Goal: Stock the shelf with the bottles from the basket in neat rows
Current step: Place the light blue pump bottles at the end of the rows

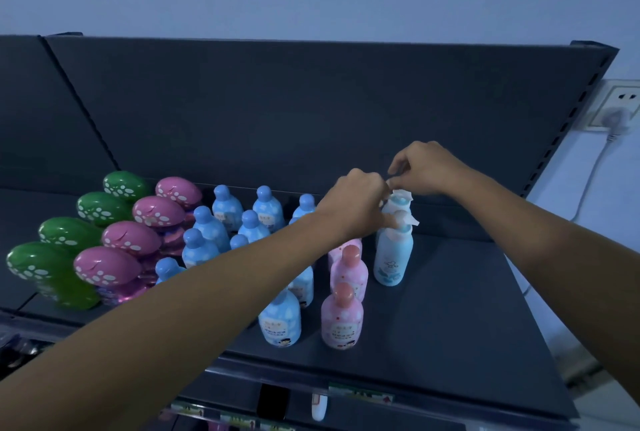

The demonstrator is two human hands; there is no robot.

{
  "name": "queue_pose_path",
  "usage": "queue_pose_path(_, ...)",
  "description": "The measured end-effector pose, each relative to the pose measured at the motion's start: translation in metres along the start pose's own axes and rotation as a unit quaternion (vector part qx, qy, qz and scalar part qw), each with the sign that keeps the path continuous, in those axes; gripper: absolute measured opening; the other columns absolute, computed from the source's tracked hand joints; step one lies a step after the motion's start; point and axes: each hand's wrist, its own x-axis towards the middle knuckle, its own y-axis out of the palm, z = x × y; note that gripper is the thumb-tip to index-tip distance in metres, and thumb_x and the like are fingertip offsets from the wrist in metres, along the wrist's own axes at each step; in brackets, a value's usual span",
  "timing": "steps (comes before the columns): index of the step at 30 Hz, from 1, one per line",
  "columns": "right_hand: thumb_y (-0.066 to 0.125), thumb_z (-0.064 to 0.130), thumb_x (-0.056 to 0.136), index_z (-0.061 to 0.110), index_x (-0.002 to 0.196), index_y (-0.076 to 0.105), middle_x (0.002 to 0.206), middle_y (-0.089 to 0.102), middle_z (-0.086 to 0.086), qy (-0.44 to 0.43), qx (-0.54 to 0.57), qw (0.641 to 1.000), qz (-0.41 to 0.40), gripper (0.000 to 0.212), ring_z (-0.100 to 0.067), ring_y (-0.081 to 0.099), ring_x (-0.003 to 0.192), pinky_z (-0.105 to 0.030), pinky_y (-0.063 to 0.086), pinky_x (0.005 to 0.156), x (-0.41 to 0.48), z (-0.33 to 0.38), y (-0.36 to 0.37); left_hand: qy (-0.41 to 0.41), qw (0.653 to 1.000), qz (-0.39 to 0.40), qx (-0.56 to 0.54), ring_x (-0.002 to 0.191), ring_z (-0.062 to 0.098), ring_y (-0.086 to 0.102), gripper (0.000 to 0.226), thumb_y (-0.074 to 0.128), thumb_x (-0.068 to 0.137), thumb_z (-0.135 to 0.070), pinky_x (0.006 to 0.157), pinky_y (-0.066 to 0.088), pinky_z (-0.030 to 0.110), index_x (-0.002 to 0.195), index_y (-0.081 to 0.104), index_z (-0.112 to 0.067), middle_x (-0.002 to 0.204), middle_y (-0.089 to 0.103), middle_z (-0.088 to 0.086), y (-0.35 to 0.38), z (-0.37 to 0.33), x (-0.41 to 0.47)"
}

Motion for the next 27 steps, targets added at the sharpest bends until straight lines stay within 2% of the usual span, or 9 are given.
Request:
queue_pose_path(3,0.074,0.038,0.084,0.027,0.098,0.074,0.102,0.069,0.007,-0.001,-0.001,1.000,-0.027,0.018,-0.016,0.064,0.098,-0.038,0.056,0.087,-0.008,0.018,-0.002,-0.039,0.999,-0.026,0.014,0.098,0.026,0.065,0.029,0.075,0.080,-0.050,0.086,0.056,0.040,0.096,0.074,-0.025,0.100,0.070,0.001,-0.019,0.022,-0.013)
queue_pose_path(8,0.073,0.035,0.084,0.028,0.096,0.074,0.099,0.069,0.008,-0.016,-0.002,0.999,-0.036,0.014,-0.018,0.066,0.097,-0.040,0.057,0.088,-0.028,0.065,0.005,-0.078,0.996,-0.032,0.033,0.100,0.029,0.066,0.026,0.074,0.079,-0.048,0.089,0.057,0.042,0.095,0.073,-0.028,0.105,0.070,0.003,-0.054,0.069,-0.052)
queue_pose_path(12,0.073,0.034,0.084,0.028,0.095,0.073,0.095,0.069,0.010,-0.028,-0.004,0.999,-0.034,0.012,-0.015,0.067,0.094,-0.038,0.057,0.087,-0.047,0.110,0.016,-0.093,0.995,-0.032,0.031,0.094,0.027,0.067,0.021,0.072,0.080,-0.041,0.084,0.058,0.041,0.092,0.075,-0.024,0.097,0.072,0.002,-0.076,0.104,-0.091)
queue_pose_path(17,0.070,0.032,0.083,0.028,0.094,0.074,0.092,0.070,0.009,-0.030,-0.007,0.999,-0.041,0.012,-0.015,0.067,0.091,-0.040,0.058,0.084,-0.077,0.172,0.037,-0.081,0.995,-0.055,0.011,0.097,0.021,0.067,0.025,0.071,0.083,-0.039,0.086,0.057,0.039,0.103,0.074,-0.024,0.093,0.074,-0.007,-0.100,0.142,-0.144)
queue_pose_path(20,0.070,0.033,0.082,0.030,0.090,0.073,0.090,0.069,0.010,-0.018,-0.003,0.999,-0.046,0.009,-0.016,0.067,0.091,-0.039,0.057,0.085,-0.101,0.213,0.056,-0.061,0.997,-0.043,0.015,0.096,0.021,0.067,0.025,0.069,0.085,-0.037,0.086,0.057,0.039,0.105,0.073,-0.023,0.093,0.075,-0.006,-0.111,0.162,-0.180)
queue_pose_path(24,0.070,0.033,0.082,0.031,0.092,0.072,0.090,0.071,0.013,-0.016,-0.007,0.998,-0.064,0.010,-0.011,0.065,0.091,-0.025,0.047,0.072,-0.131,0.262,0.093,-0.038,0.999,-0.026,0.006,0.093,0.020,0.068,0.023,0.067,0.086,-0.034,0.083,0.057,0.039,0.106,0.072,-0.022,0.092,0.075,-0.002,-0.119,0.191,-0.224)
queue_pose_path(27,0.069,0.028,0.082,0.027,0.095,0.072,0.086,0.069,0.010,-0.033,0.009,0.997,-0.067,0.013,-0.011,0.065,0.089,-0.033,0.055,0.077,-0.151,0.294,0.122,-0.028,1.000,-0.014,0.003,0.090,0.017,0.067,0.022,0.068,0.087,-0.037,0.071,0.050,0.030,0.105,0.071,-0.025,0.091,0.074,-0.006,-0.118,0.213,-0.253)
